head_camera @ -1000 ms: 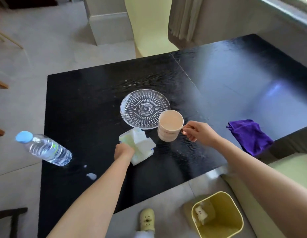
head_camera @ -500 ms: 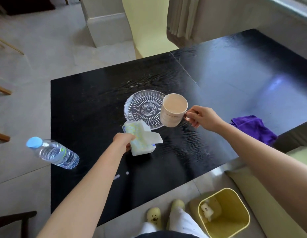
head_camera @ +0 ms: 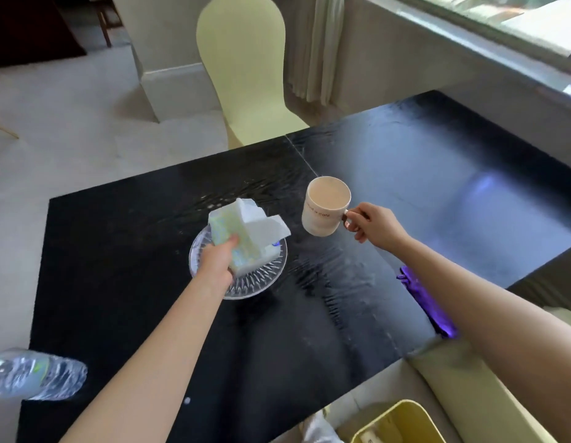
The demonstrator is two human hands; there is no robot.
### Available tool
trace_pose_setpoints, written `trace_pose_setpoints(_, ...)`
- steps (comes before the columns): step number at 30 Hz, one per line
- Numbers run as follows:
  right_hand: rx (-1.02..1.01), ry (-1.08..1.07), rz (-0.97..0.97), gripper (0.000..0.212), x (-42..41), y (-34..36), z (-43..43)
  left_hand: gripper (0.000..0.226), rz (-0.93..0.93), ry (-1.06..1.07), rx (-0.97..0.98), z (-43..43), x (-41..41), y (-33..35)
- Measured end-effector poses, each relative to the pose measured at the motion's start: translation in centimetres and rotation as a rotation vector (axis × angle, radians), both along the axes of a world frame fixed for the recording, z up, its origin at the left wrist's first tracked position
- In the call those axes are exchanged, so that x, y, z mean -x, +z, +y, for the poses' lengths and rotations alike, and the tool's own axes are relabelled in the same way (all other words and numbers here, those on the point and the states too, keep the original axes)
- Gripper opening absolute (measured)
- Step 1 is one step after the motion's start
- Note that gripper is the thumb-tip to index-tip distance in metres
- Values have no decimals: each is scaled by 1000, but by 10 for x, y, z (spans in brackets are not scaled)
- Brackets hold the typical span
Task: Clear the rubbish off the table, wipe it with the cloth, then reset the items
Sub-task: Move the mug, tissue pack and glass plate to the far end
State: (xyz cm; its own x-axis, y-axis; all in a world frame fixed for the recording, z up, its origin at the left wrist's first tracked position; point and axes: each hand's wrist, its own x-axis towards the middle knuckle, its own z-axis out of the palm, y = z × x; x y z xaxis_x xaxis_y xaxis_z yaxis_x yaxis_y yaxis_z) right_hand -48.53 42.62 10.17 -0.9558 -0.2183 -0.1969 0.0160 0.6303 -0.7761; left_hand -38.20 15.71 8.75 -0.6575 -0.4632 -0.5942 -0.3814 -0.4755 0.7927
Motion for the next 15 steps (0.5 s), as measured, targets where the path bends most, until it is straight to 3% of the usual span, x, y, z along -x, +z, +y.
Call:
trace_pose_setpoints(5, -40, -97, -9, 27, 65, -15, 32, 43, -35, -31, -3, 39, 62, -16)
trace_pose_setpoints(15, -80, -301, -113, 31, 173, -81, 56, 25, -84, -31, 27, 88, 139, -39)
